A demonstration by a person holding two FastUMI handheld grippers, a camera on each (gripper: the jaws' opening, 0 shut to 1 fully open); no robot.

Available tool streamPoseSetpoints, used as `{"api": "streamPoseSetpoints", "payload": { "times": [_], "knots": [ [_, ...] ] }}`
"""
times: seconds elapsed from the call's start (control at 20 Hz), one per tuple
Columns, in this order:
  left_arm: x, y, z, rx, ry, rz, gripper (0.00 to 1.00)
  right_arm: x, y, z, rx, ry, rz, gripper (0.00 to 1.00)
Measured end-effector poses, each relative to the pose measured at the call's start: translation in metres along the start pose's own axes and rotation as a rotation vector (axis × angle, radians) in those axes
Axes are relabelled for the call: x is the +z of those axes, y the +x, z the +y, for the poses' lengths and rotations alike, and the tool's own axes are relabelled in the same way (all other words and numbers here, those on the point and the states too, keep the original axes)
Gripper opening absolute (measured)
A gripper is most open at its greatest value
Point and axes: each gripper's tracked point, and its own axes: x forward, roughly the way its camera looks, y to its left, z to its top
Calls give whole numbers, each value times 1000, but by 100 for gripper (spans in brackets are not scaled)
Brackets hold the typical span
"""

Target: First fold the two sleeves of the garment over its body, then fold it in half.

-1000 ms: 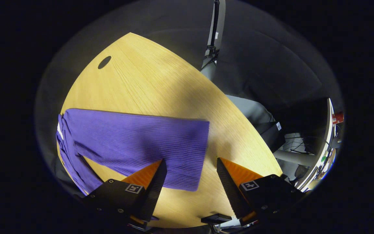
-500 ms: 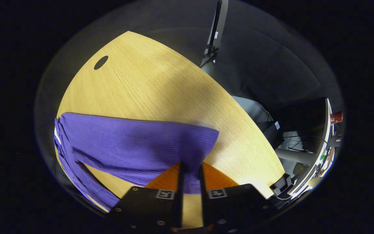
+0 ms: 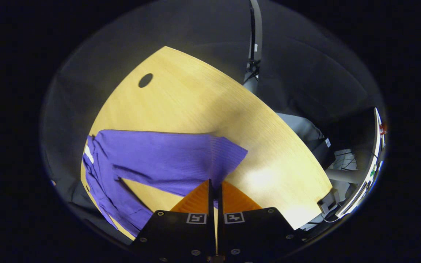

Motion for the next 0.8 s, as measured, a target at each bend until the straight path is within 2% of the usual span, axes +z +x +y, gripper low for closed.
{"api": "streamPoseSetpoints", "payload": {
  "times": [0.4, 0.8],
  "knots": [
    [1, 29, 66, -72, -22, -29, 93, -5, -91, 113, 94, -73, -155, 3],
    [-9, 53, 149, -61, -12, -24, 93, -37, -152, 243, 157, -263, -248, 3]
  ]
}}
